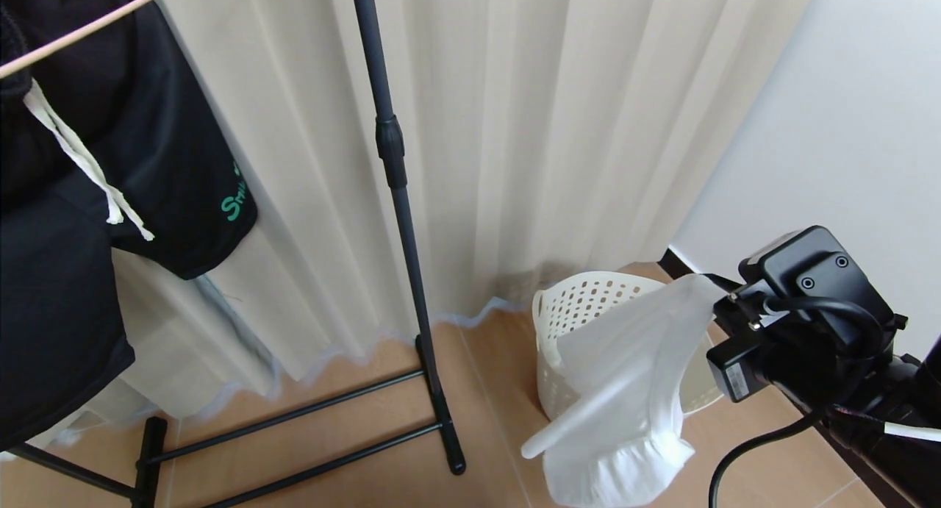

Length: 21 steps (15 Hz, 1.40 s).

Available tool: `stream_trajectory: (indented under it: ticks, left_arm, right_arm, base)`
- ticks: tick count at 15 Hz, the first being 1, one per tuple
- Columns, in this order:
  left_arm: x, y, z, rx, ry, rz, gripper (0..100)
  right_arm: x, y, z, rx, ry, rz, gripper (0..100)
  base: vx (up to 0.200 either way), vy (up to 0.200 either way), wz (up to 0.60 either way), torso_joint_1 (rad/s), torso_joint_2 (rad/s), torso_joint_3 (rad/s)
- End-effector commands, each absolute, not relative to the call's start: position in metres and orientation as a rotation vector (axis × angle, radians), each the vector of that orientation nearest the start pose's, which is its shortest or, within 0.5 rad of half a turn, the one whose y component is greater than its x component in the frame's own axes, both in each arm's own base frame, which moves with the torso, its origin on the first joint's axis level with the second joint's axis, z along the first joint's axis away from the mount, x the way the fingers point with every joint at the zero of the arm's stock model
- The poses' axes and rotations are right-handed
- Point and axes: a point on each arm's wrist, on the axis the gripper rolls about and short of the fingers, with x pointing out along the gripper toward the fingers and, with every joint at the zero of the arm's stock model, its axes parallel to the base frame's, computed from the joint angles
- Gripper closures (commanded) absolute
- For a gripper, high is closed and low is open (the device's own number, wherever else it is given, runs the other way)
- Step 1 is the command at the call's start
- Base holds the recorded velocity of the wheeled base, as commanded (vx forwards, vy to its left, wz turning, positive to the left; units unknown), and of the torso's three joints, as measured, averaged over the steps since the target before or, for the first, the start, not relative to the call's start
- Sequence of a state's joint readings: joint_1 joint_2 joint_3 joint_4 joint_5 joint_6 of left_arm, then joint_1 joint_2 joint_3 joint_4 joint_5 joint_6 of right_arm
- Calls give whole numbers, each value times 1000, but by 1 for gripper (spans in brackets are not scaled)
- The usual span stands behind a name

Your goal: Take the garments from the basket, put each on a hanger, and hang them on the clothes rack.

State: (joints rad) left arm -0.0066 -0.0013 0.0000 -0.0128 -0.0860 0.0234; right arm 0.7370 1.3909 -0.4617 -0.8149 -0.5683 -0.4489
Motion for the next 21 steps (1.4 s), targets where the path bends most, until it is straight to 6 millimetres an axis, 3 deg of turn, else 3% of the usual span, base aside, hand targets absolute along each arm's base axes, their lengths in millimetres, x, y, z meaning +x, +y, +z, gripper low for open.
stream_trajectory:
  ticks: [1,14,21]
  left_arm:
    - [-23,-2,77,23,-13,-92,0]
    - [-23,-2,77,24,-15,-92,0]
    - [-23,-2,77,24,-15,-90,0]
  right_arm:
    - [167,129,188,-518,57,199,100]
    - [168,119,193,-504,39,176,100]
    - [166,115,196,-497,31,165,100]
  base:
    - [0,0,0,2,2,203]
    - [0,0,0,97,-394,-103]
    - [0,0,0,182,-512,-300]
